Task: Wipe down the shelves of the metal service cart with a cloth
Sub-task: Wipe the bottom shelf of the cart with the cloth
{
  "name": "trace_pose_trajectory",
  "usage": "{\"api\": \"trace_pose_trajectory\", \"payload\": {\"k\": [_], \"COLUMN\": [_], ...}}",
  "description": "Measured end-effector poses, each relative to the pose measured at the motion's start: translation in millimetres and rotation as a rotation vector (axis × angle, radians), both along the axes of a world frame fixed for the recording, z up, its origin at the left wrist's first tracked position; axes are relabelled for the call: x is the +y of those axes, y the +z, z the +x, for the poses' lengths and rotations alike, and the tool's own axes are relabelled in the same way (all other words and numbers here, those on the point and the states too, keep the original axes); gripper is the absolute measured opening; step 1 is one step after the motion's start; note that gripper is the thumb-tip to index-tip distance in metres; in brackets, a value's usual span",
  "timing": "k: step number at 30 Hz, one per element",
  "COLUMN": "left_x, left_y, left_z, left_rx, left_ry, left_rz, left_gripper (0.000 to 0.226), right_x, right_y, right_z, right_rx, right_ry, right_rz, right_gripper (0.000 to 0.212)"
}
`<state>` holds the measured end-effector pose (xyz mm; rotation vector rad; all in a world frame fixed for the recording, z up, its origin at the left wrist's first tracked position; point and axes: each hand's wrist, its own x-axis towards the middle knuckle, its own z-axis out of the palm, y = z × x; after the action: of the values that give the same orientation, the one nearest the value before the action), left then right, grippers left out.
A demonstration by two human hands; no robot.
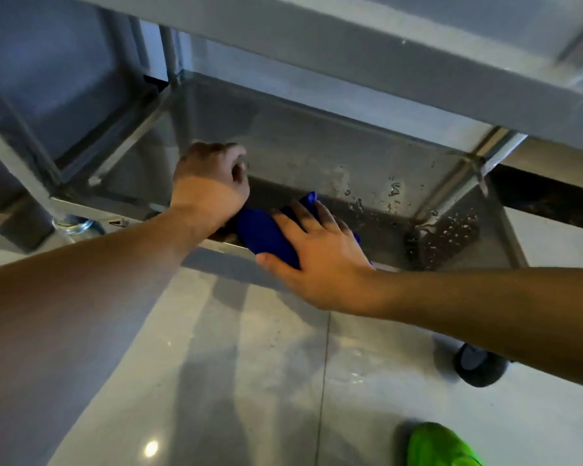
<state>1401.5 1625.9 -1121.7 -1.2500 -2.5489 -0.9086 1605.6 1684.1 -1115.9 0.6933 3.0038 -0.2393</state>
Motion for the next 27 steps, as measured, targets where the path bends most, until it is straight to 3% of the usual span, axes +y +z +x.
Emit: {"api": "trace_pose_trajectory", "payload": {"k": [4,8,13,18,27], "left_x": [4,9,6,20,28], "left_y": [-2,0,1,-1,-8], "left_z": [18,26,24,38,60], "left_rx": [-0.003,-0.010,0.008,0.011,0.145], "left_ry": [-0.090,-0.129,-0.147,-0.261,-0.322], "left_rz": [-0.036,-0.063,0.008,-0.071,-0.174], "left_gripper": [0.033,0.034,0.030,0.017,0.026], "right_x": [1,23,70,125,198], "right_y": [-3,-2,-7,-15,-13], "right_z": [33,30,-13,-60,-118], "right_rx": [-0.006,-0.005,0.044,0.102,0.128], "right_ry": [0.042,-0.086,-0.230,-0.310,-0.408], "right_rz": [0.020,-0.026,0.031,0.076,0.119], "right_gripper": [0.073,0.076,0.081,0.081,0.070]}}
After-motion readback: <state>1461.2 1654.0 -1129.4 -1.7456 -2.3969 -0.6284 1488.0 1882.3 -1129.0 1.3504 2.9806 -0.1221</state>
